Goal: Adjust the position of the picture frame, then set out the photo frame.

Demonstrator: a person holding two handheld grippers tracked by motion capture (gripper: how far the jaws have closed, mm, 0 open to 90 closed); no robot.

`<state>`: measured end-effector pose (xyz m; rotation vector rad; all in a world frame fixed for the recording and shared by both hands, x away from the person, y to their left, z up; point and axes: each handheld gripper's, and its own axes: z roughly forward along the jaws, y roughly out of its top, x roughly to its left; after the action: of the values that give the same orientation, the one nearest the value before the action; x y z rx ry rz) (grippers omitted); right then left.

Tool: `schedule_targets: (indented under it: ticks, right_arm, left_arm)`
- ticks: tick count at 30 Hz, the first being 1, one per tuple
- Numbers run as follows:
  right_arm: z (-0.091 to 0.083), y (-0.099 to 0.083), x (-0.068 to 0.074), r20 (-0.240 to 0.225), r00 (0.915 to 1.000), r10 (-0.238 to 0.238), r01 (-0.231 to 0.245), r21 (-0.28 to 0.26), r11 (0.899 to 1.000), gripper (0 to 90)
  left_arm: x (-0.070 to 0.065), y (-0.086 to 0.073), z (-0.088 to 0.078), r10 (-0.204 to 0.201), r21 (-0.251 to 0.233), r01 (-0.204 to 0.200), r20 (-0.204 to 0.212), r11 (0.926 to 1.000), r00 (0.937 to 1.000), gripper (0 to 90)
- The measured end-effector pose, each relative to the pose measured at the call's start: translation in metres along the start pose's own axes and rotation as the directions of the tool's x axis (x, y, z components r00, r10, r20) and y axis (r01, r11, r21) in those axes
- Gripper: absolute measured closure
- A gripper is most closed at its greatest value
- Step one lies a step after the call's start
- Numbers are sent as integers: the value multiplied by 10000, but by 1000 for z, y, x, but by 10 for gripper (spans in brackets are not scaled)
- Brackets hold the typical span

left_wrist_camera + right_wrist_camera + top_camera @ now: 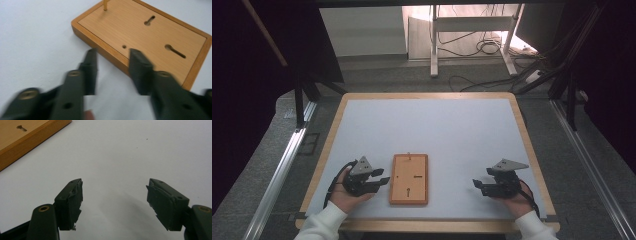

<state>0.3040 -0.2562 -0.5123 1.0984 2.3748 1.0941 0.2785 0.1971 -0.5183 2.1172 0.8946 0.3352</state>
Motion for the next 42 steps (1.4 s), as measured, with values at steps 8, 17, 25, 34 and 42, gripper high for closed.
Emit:
schedule_targets:
  ticks: [8, 17, 25, 34, 42]
  right_arm:
    - [1, 0, 2, -69, 9999, -125, 125, 24, 9999, 270]
    - [4, 2, 7, -252, 9992, -308, 306, -102, 9995, 253]
    - [2, 1, 8, -299, 9992, -246, 241, -162, 9996, 245]
    - [2, 2, 12, -374, 9988, -310, 302, -221, 9993, 243]
    - [6, 4, 18, -483, 9972, -573, 563, -202, 9982, 242]
  left_arm:
    - [4, 0, 0, -328, -115, 328, 59, 9994, 9994, 352]
    - [6, 5, 2, -270, -220, 270, 26, 9994, 9996, 340]
    - [10, 14, 6, -264, -267, 268, 184, 9993, 9995, 335]
    - [11, 42, 28, 373, -480, -349, 497, 9982, 9981, 328]
    - [12, 61, 54, 805, -316, -784, 734, 9964, 9940, 363]
